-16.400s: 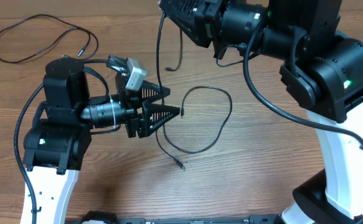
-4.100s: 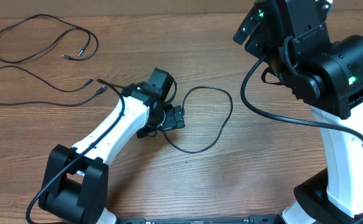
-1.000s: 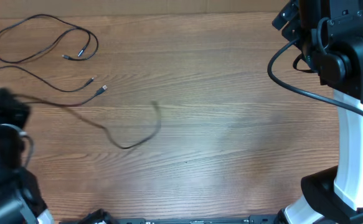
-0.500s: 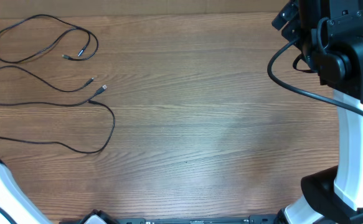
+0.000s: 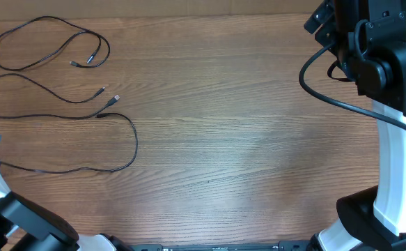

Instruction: Untangle cables

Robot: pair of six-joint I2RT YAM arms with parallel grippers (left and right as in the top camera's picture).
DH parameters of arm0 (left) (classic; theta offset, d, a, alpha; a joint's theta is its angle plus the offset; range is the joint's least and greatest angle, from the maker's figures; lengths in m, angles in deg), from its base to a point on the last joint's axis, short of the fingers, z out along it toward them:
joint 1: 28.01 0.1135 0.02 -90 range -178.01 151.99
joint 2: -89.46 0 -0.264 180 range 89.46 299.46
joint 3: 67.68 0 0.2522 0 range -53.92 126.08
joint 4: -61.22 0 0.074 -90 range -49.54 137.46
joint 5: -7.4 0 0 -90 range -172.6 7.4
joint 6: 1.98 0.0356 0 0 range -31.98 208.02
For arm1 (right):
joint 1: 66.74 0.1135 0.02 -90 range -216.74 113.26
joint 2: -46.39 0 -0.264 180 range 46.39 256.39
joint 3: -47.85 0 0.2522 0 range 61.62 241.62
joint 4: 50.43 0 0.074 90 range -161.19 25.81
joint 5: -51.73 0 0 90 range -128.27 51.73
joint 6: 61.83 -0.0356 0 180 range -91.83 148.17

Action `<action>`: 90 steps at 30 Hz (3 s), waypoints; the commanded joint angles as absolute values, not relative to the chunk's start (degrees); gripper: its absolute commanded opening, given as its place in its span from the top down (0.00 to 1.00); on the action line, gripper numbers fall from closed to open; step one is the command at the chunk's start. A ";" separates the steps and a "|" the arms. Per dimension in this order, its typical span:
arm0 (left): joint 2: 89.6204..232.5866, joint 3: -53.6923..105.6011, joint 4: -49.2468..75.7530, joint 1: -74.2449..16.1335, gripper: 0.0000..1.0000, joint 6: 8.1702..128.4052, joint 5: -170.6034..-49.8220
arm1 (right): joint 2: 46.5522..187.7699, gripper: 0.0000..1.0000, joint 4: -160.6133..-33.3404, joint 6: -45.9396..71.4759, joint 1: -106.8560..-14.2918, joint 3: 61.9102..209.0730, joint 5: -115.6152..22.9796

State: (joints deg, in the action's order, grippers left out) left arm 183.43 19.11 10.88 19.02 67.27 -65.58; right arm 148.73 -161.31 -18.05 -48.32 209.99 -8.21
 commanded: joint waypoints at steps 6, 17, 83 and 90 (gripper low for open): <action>193.18 19.79 3.36 19.19 0.89 64.28 -52.47 | 148.58 0.00 -161.20 -17.57 -48.39 209.62 -7.49; 188.76 28.14 1.00 16.94 0.28 67.40 -79.83 | 148.58 0.00 -161.20 -17.57 -48.39 209.62 -7.49; 205.72 34.35 1.85 26.28 0.41 72.41 -101.73 | 148.58 0.00 -161.20 -17.57 -48.39 209.62 -7.49; 205.72 34.35 -3.87 24.57 0.34 74.20 -126.28 | 148.58 0.00 -161.20 -17.57 -48.39 209.62 -7.49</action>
